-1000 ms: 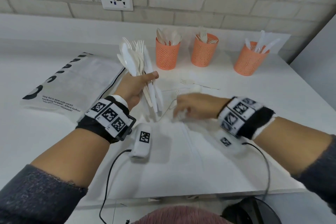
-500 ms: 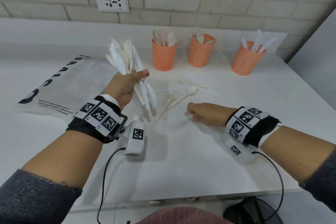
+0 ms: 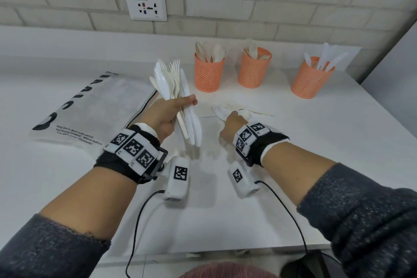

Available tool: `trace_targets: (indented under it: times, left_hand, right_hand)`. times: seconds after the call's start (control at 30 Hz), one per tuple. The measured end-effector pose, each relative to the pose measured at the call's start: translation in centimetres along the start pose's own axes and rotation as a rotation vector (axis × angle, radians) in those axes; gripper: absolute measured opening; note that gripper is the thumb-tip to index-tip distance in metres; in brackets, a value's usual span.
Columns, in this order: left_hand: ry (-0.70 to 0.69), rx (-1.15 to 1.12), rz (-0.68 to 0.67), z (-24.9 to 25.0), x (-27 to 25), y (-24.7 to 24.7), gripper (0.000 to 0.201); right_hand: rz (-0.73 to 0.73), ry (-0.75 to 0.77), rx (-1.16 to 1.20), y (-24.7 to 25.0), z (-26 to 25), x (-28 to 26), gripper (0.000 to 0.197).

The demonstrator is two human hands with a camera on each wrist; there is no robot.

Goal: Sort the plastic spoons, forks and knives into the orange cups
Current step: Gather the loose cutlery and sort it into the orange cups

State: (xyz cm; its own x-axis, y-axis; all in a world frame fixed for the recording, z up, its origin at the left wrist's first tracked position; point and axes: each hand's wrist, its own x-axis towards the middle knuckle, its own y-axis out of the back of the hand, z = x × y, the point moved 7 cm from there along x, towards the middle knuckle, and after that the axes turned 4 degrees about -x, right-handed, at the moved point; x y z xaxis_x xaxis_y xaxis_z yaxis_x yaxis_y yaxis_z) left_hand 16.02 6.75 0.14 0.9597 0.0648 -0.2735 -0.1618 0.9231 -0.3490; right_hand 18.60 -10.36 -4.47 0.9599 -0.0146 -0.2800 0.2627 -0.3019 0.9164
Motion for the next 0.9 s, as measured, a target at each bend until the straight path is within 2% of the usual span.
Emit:
trace_targets:
  times: [0.13,0.23,0.3,0.37,0.47,0.53,0.63,0.7,0.8,0.9]
  left_hand:
    - [0.012,-0.02,0.007,-0.2,0.5,0.2,0.011]
    - [0.052,-0.028,-0.041,-0.4,0.7,-0.5,0.008]
    - [0.094,-0.038,-0.077,-0.9,0.9,-1.1,0.007]
    - [0.115,-0.067,-0.098,-1.5,1.0,-1.7,0.008]
    - [0.114,-0.099,-0.098,-2.4,1.3,-3.0,0.009]
    - [0.105,-0.127,-0.161,-2.6,1.1,-4.7,0.011]
    - [0.083,-0.169,-0.365,-2.3,0.3,-8.2,0.016]
    - [0.053,-0.165,-0.433,-1.9,-0.1,-9.9,0.017]
    - [0.02,-0.157,-0.414,-1.5,-0.1,-11.5,0.012]
    - [-0.008,-0.164,-0.337,-1.4,0.9,-12.3,0.012]
  right_hand:
    - [-0.04,-0.026,-0.017,0.6,1.7,-0.5,0.047]
    - [-0.133,0.048,-0.155,1.0,1.8,-1.5,0.032]
    - [-0.187,0.074,-0.164,2.0,2.0,-2.1,0.019]
    - [-0.244,0.083,0.007,3.0,2.3,-2.0,0.023]
    - [-0.266,0.133,0.589,4.9,1.5,-2.7,0.009]
    - [-0.274,0.21,0.84,6.1,0.5,-3.5,0.008]
    - [-0.32,0.355,0.975,7.1,-0.5,-4.1,0.021]
    - [-0.287,0.34,1.027,7.5,0.2,-3.6,0.021]
    - [-0.218,0.287,1.117,8.0,1.9,-2.7,0.015]
    - [-0.034,0.226,1.133,9.2,3.9,-1.7,0.016]
